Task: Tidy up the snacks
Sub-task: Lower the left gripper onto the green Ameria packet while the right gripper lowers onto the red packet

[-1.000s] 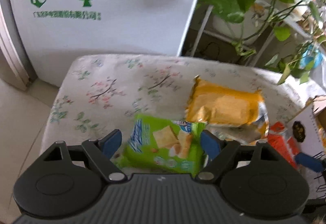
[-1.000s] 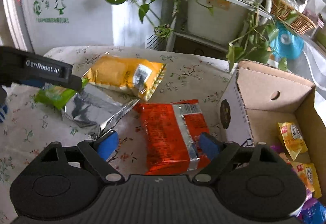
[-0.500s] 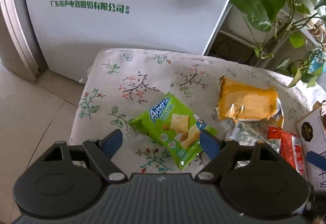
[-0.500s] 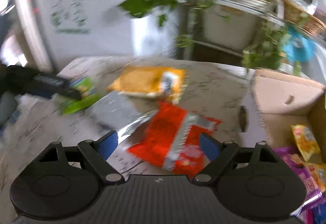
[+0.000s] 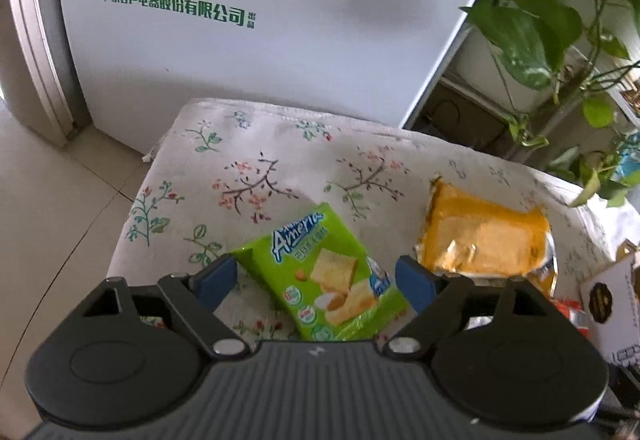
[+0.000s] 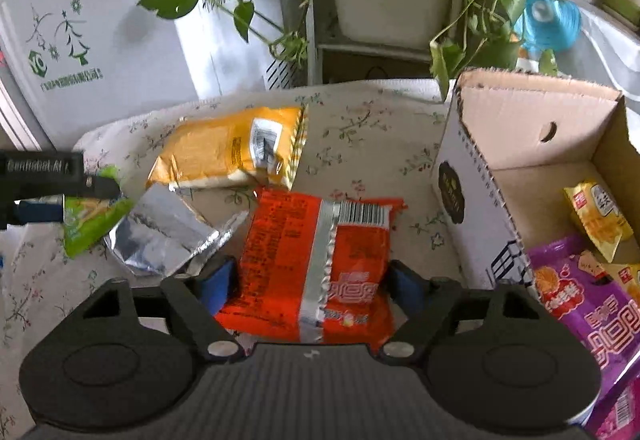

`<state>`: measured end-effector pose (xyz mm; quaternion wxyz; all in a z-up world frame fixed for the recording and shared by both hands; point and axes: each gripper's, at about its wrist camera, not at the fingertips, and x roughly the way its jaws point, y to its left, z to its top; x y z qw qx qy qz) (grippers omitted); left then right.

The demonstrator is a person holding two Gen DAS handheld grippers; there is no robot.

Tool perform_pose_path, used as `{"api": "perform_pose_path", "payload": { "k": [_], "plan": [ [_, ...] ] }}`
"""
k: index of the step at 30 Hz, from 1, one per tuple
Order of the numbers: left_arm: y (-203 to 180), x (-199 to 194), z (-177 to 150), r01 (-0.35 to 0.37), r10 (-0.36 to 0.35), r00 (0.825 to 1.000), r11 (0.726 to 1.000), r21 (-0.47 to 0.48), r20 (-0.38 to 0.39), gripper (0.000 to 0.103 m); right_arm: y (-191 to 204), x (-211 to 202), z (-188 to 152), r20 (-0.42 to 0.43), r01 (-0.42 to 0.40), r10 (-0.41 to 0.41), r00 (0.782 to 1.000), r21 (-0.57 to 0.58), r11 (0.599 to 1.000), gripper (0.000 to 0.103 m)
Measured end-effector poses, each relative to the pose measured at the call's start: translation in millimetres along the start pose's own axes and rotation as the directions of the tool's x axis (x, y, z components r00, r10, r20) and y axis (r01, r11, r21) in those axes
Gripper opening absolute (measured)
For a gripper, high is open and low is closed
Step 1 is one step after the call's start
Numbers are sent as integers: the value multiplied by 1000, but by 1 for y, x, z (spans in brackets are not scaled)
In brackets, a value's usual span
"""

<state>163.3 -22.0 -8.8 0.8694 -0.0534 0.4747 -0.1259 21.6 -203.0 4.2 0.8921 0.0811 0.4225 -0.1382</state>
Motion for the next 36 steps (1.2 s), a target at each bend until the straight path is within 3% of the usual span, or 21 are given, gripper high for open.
{"api": "perform_pose_path", "payload": {
  "k": [4, 10, 13, 16, 21, 28, 30, 32, 34, 36],
  "plan": [
    [-5, 2, -1, -49, 49, 999, 998, 50, 1, 80, 3, -5, -2, -2, -22, 22, 1000, -37, 999, 76],
    [10, -7, -1, -4, 7, 999, 998, 69, -47, 66, 5, -11, -5, -30, -79, 76, 997, -102, 992, 75],
    [16, -10, 3, 25, -23, 998, 999, 33, -59, 66, 7, -12, -5, -36, -83, 80, 996, -115, 990, 75],
    [13, -10, 7, 18, -18, 999, 1000, 12, -26, 74, 7, -9, -3, -34, -73, 71, 997, -80, 994, 77],
    [2, 6, 9, -40, 39, 999, 999, -20, -32, 81, 7, -7, -2, -29, -65, 63, 998, -59, 996, 83],
    [-22, 15, -2, -155, 157, 988, 982, 111, -4, 83, 6, -1, -3, -52, -57, 54, 997, -54, 997, 89],
    [-22, 14, -3, -158, 158, 987, 980, 117, 3, 78, 6, -1, -3, -46, -48, 45, 998, -52, 998, 90],
    [-20, 11, -2, -158, 158, 987, 980, 120, 9, 66, 7, -1, -4, -48, -44, 41, 998, -54, 998, 89],
    [-15, 8, -1, -151, 151, 989, 981, 118, 11, 56, 8, -1, -4, -49, -34, 31, 998, -61, 998, 84],
    [-10, 5, -1, -135, 134, 991, 984, 116, 11, 53, 7, -2, -4, -44, -36, 33, 999, -58, 998, 80]
  ]
}}
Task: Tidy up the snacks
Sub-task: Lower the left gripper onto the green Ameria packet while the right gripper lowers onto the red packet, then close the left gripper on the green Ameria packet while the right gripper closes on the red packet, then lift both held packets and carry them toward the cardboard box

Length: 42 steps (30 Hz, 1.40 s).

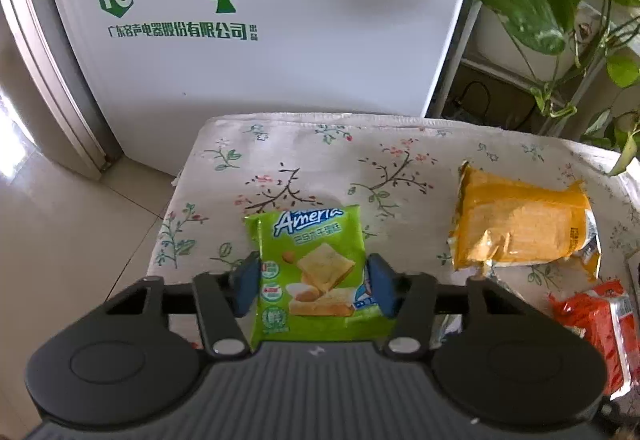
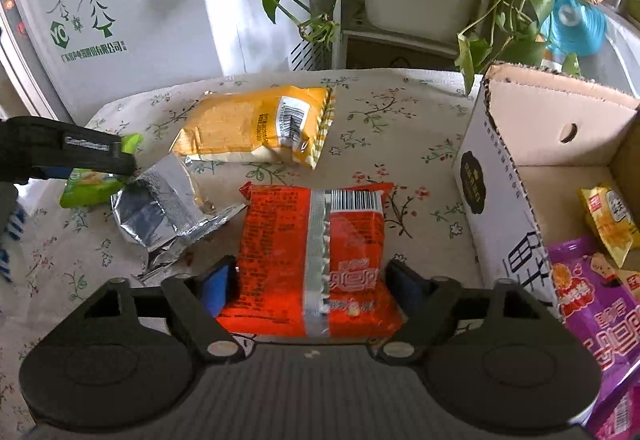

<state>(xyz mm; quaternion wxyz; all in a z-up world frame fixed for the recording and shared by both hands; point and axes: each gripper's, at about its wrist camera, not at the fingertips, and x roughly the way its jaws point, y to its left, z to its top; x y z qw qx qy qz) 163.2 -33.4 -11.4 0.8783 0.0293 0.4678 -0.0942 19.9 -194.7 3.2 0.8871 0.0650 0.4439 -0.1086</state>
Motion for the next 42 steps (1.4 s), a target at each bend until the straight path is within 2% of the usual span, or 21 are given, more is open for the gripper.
{"api": "perform_pose_path", "payload": {
  "k": [4, 14, 21, 32, 42],
  "plan": [
    [5, -8, -2, 7, -8, 1000, 1000, 7, 14, 52, -4, -3, 3, 6, -14, 13, 1000, 20, 1000, 72],
    [6, -49, -5, 88, -86, 993, 996, -26, 77, 52, -4, -24, 11, 57, -27, 25, 998, 25, 999, 71],
    [11, -75, -9, 110, -101, 987, 992, -62, 125, 52, -1, -43, 15, 97, -58, 56, 994, 14, 998, 72],
    [11, -114, -29, 106, -95, 971, 994, -41, 217, 53, 3, -86, 21, 166, -114, 116, 979, -24, 993, 72],
    [4, -131, -61, 91, -86, 969, 996, -12, 232, 53, -10, -114, 21, 205, -122, 122, 971, -11, 992, 72]
  ]
}}
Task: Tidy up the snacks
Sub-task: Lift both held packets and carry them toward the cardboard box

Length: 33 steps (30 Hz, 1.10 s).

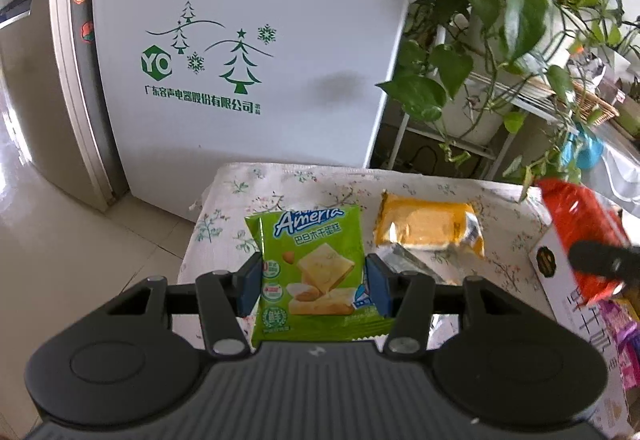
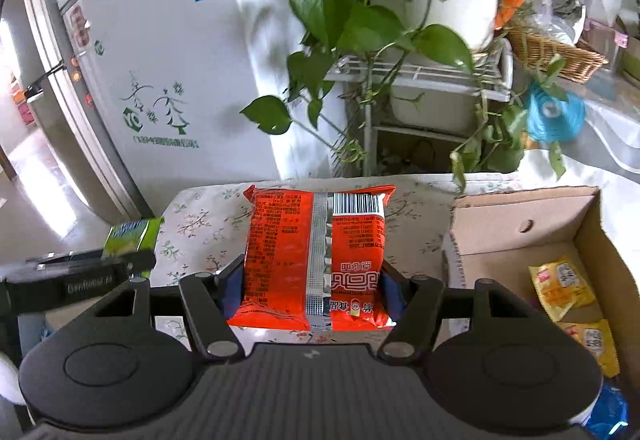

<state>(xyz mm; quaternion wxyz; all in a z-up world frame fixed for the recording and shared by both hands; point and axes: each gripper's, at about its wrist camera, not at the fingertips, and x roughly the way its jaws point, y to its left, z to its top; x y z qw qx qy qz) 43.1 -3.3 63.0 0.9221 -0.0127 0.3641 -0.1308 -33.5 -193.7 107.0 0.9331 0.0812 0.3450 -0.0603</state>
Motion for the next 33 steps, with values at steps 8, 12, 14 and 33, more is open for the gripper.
{"api": "perform_pose_path", "payload": {
  "k": [8, 12, 14, 33],
  "plan": [
    [-9, -19, -16, 20, -20, 999, 1000, 5, 32, 53, -37, -45, 5, 77, 11, -17, 997, 76, 997, 72],
    [-16, -24, -26, 35, -35, 999, 999, -7, 20, 53, -58, -55, 9, 106, 33, -46, 993, 119, 992, 72],
    [-23, -26, -30, 43, -43, 999, 999, -6, 14, 53, -69, -57, 9, 106, 48, -64, 992, 147, 988, 72],
    [-155, -37, -17, 303, -304, 953, 952, 50, 11, 53, -141, -90, 17, 187, 85, -159, 969, 355, 931, 72]
  ]
}}
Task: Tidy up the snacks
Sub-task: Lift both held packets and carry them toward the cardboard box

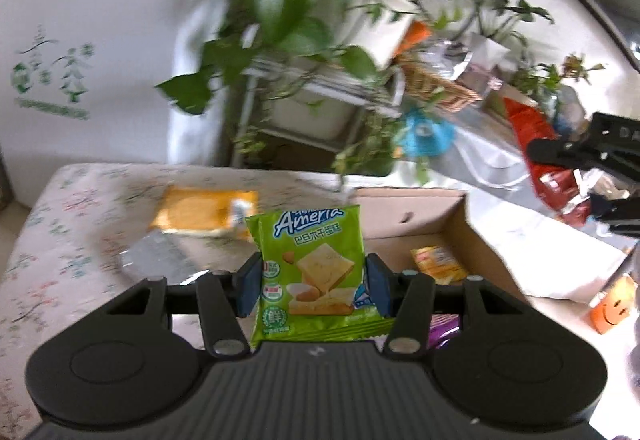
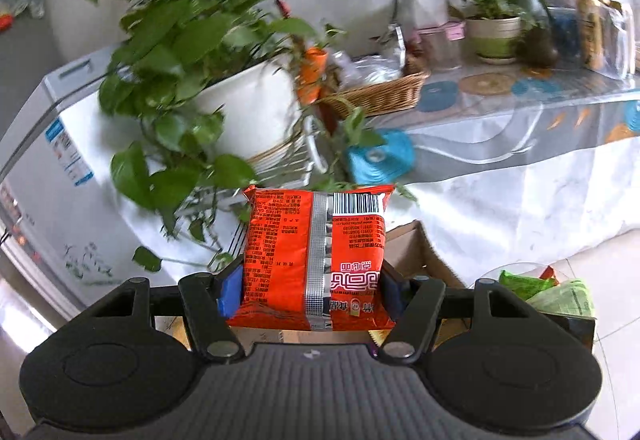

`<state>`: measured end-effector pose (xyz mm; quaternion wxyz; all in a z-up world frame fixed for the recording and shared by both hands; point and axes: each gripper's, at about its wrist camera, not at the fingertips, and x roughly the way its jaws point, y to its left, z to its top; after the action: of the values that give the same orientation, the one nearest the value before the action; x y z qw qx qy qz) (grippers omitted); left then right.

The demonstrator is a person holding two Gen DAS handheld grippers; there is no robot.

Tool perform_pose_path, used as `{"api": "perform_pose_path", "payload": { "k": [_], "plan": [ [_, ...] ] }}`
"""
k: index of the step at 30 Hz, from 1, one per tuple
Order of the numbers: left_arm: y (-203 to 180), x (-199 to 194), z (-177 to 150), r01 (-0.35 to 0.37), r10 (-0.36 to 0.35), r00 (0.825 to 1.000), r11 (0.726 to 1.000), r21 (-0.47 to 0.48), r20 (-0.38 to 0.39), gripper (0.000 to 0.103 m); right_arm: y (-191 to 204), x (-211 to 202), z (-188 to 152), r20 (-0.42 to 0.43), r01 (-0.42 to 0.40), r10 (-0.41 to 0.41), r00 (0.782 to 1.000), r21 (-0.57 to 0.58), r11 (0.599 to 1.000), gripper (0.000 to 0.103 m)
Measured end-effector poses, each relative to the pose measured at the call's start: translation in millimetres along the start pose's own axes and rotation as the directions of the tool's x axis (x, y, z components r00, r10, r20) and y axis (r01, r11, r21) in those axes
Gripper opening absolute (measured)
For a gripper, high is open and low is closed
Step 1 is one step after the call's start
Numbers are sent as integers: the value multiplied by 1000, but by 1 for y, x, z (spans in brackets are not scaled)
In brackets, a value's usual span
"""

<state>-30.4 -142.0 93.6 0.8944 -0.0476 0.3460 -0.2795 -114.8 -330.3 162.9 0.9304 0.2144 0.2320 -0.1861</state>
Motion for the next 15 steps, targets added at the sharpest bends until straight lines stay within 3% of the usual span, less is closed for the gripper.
{"api": "perform_pose_path", "payload": {
  "k": [15],
  "plan": [
    [-76, 38, 2, 133, -131, 990, 990, 50, -50, 53, -18, 1, 1, -28, 44, -43, 999, 57, 997, 72]
  ]
}}
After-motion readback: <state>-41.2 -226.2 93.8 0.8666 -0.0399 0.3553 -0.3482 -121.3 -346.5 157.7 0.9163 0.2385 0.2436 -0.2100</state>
